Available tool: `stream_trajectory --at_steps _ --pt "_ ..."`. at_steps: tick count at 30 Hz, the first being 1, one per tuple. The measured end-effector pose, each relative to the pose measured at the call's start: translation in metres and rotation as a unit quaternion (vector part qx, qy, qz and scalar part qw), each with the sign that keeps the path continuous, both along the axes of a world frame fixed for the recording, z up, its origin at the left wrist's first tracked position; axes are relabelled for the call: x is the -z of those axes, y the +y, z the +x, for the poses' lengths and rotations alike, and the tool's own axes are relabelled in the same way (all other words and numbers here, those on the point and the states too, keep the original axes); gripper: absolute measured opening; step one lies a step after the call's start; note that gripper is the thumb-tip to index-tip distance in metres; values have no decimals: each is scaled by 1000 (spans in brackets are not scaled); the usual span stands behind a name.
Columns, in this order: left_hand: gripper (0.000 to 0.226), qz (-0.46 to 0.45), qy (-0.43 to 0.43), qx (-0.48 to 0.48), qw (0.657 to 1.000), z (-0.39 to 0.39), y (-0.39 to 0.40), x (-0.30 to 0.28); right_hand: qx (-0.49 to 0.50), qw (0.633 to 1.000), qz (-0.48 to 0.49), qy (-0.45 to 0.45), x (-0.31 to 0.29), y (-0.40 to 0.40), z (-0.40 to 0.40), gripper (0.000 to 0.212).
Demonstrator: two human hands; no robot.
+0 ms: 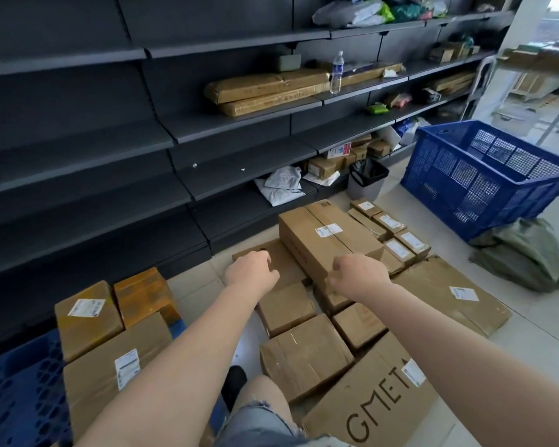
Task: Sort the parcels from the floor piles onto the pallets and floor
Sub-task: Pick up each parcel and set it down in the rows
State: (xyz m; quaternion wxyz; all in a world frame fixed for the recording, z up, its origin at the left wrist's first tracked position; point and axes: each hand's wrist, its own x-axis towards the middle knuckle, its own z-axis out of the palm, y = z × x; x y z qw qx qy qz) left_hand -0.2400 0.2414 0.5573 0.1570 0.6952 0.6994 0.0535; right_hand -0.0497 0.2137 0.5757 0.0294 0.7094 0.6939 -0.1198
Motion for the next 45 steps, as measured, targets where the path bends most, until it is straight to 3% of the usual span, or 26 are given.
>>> stream_trajectory --at_steps 13,27,34,45 --pt "32 -29 60 80 995 -110 269 -26 131 988 -14 81 6 245 -101 35" --pt "30 -60 66 124 988 -171 378 -8 247 952 -77 164 58 358 -151 35" --pt "32 -65 100 208 971 -122 461 -9 324 926 -79 179 71 411 -126 35" --pt "35 -130 141 316 929 -5 580 32 494 829 -101 242 124 474 -27 46"
